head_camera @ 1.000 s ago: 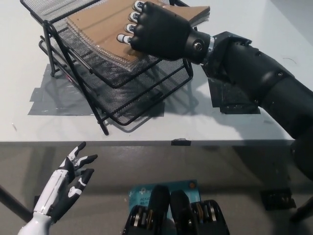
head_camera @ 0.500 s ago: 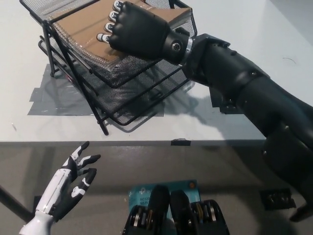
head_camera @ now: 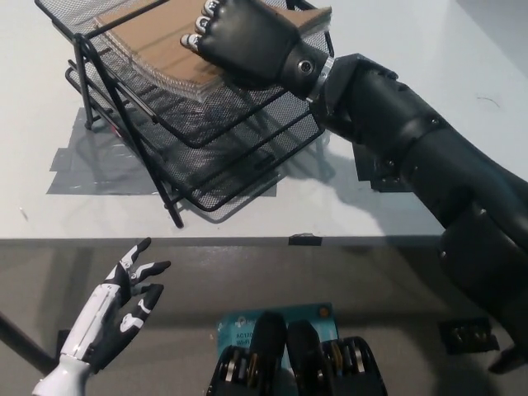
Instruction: A person hands a notebook to the robot and the robot grabs it with its right hand and places it in the file tray kept in the centre of the desk infront of it.
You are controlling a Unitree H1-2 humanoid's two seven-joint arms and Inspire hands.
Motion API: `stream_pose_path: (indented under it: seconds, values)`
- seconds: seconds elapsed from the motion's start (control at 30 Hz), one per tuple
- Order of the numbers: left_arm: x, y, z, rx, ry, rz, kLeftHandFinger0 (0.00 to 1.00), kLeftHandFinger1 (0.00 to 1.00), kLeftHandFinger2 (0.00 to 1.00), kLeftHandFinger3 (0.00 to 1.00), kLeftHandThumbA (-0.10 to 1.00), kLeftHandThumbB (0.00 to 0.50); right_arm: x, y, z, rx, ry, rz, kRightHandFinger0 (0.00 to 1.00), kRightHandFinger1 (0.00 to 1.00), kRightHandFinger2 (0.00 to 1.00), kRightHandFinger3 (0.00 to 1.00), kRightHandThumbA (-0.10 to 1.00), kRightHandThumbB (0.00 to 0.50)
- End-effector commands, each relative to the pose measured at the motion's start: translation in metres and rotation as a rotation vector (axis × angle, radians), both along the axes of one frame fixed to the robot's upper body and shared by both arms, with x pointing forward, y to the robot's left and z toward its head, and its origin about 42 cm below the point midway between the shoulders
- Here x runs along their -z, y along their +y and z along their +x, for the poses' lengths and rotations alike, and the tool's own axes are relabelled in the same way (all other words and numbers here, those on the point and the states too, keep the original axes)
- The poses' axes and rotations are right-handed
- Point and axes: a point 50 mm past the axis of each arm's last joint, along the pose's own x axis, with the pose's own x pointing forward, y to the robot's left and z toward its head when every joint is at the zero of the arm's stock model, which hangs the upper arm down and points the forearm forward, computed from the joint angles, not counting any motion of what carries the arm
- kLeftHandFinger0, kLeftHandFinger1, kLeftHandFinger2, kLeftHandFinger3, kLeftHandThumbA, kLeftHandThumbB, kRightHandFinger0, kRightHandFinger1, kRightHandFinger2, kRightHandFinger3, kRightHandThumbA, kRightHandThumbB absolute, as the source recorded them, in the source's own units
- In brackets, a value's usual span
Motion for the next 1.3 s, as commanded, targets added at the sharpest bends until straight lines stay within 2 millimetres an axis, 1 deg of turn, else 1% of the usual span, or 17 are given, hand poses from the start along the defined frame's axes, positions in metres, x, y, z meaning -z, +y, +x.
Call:
stream_pose_path:
  seconds: [0.0,0.03,0.07,0.1,0.13,0.17,0.23,0.27,0.3,0.4,0.5,0.67,0.77,0.93,1.03,1.17,1.27]
  values:
    - [-0.022,0.001,0.007,0.038,-0.08,0.024,0.78,0.86,0.81,1.0,0.79,0.38,-0.107,0.003,-0.002,0.246,0.83,0.157,1.0,1.0,1.0,1.0,1.0,0.444]
    - [-0.022,0.001,0.007,0.038,-0.08,0.024,0.78,0.86,0.81,1.0,0.79,0.38,-0.107,0.003,-0.002,0.246,0.83,0.157,1.0,1.0,1.0,1.0,1.0,0.444]
    - [-0.021,0.002,0.01,0.05,-0.088,0.03,0.77,0.85,0.79,1.0,0.8,0.378,-0.159,-0.014,-0.035,0.052,1.32,0.257,1.0,1.0,1.0,1.0,1.0,0.5]
    - [-0.02,0.002,0.01,0.054,-0.089,0.031,0.78,0.86,0.79,1.0,0.8,0.379,-0.177,-0.02,-0.051,-0.062,1.485,0.249,1.0,1.0,1.0,1.0,1.0,0.5]
    - [-0.02,0.002,0.01,0.056,-0.089,0.031,0.78,0.86,0.79,1.0,0.8,0.379,-0.186,-0.023,-0.057,-0.124,1.56,0.252,1.0,1.0,1.0,1.0,1.0,0.5]
    - [-0.02,0.002,0.01,0.056,-0.089,0.031,0.78,0.86,0.79,1.0,0.8,0.379,-0.186,-0.023,-0.057,-0.124,1.56,0.252,1.0,1.0,1.0,1.0,1.0,0.5]
    - [-0.019,0.002,0.009,0.056,-0.091,0.037,0.79,0.85,0.79,1.0,0.82,0.366,-0.202,-0.029,-0.061,-0.225,1.61,0.282,1.0,1.0,1.0,1.0,1.0,0.5]
    - [-0.019,0.002,0.009,0.056,-0.092,0.039,0.78,0.85,0.79,1.0,0.82,0.378,-0.211,-0.032,-0.062,-0.275,1.629,0.29,1.0,1.0,1.0,1.0,1.0,0.5]
    - [-0.019,0.002,0.008,0.057,-0.092,0.041,0.78,0.85,0.79,1.0,0.82,0.379,-0.217,-0.034,-0.062,-0.307,1.641,0.293,1.0,1.0,1.0,1.0,1.0,0.5]
    - [-0.022,0.001,0.01,0.057,-0.096,0.044,0.79,0.86,0.81,1.0,0.82,0.382,-0.228,-0.038,-0.064,-0.343,1.657,0.274,1.0,1.0,1.0,1.0,1.0,0.5]
    - [-0.023,0.001,0.011,0.059,-0.099,0.042,0.79,0.86,0.81,1.0,0.82,0.379,-0.231,-0.041,-0.064,-0.347,1.667,0.25,1.0,1.0,1.0,1.0,1.0,0.5]
    - [-0.025,0.001,0.014,0.061,-0.093,0.042,0.79,0.86,0.82,1.0,0.82,0.39,-0.231,-0.045,-0.064,-0.364,1.679,0.24,1.0,1.0,1.0,1.0,1.0,0.5]
    - [-0.026,0.0,0.014,0.062,-0.097,0.044,0.78,0.85,0.81,1.0,0.82,0.385,-0.234,-0.048,-0.066,-0.38,1.679,0.23,1.0,1.0,1.0,1.0,1.0,0.5]
    - [-0.028,0.0,0.016,0.06,-0.097,0.046,0.77,0.84,0.79,1.0,0.81,0.384,-0.254,-0.054,-0.076,-0.449,1.669,0.207,1.0,1.0,1.0,1.0,1.0,0.5]
    - [-0.03,-0.001,0.017,0.055,-0.09,0.052,0.77,0.84,0.79,1.0,0.82,0.392,-0.268,-0.061,-0.085,-0.479,1.636,0.208,1.0,1.0,1.0,1.0,1.0,0.5]
    - [-0.031,-0.002,0.017,0.056,-0.097,0.051,0.77,0.85,0.79,1.0,0.81,0.371,-0.276,-0.065,-0.094,-0.508,1.618,0.196,1.0,1.0,1.0,1.0,1.0,0.5]
    - [-0.032,-0.002,0.018,0.058,-0.106,0.055,0.76,0.85,0.79,1.0,0.81,0.369,-0.282,-0.069,-0.101,-0.536,1.609,0.183,1.0,1.0,1.0,1.0,1.0,0.5]
